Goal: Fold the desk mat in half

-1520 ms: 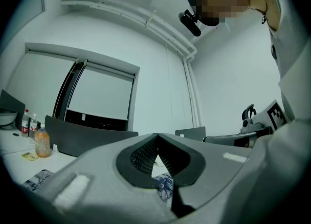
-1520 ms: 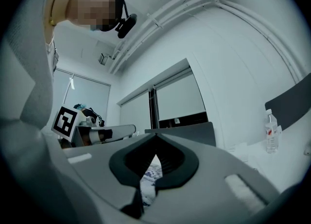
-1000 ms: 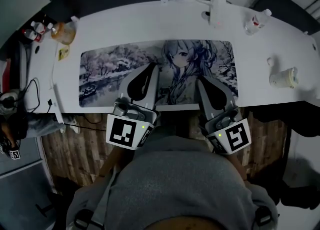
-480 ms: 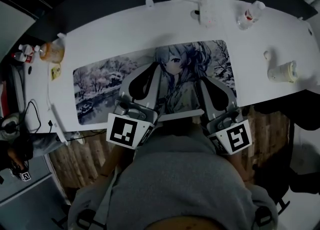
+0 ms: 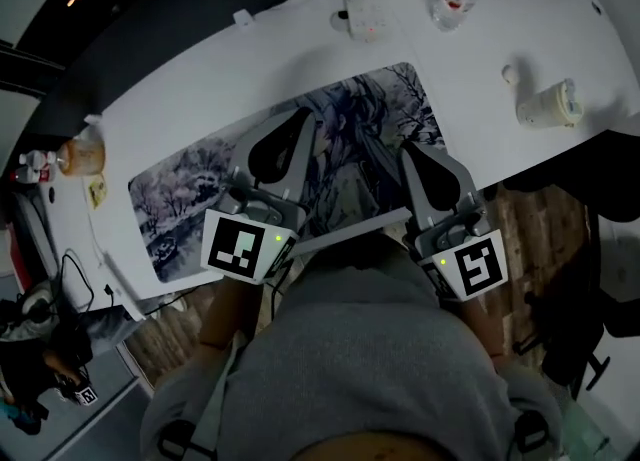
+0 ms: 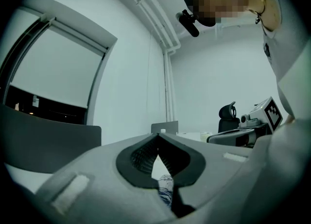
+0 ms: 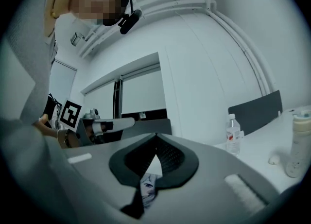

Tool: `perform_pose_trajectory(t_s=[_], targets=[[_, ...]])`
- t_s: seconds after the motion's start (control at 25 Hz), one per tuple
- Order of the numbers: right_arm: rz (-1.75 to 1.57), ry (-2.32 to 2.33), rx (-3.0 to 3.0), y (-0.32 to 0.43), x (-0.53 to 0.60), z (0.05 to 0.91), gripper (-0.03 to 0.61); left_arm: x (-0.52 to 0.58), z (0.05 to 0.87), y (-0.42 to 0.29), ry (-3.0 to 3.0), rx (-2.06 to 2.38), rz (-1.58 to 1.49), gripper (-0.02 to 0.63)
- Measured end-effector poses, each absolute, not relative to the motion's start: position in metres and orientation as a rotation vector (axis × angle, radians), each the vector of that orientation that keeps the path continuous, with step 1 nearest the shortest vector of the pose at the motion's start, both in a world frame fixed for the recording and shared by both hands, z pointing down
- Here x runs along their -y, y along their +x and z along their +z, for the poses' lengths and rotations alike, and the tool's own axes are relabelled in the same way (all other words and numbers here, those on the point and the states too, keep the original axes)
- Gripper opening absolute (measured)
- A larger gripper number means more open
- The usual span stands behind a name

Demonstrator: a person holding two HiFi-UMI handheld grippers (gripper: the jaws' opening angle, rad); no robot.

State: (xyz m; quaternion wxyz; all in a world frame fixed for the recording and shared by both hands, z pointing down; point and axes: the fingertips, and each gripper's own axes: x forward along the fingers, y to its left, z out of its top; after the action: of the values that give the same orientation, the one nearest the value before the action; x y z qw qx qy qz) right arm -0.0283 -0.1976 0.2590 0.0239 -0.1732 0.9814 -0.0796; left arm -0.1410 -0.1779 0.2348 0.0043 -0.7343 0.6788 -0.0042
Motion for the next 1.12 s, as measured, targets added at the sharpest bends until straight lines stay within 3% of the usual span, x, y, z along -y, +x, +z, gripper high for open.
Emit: perform_pose_trajectory(t_s=[1.12], targets=[[-0.413, -1.43, -2.988, 0.108, 0.25, 0.397, 0.002, 0.333, 0.356, -0.069, -2.759, -1.443, -0.61, -0.003]])
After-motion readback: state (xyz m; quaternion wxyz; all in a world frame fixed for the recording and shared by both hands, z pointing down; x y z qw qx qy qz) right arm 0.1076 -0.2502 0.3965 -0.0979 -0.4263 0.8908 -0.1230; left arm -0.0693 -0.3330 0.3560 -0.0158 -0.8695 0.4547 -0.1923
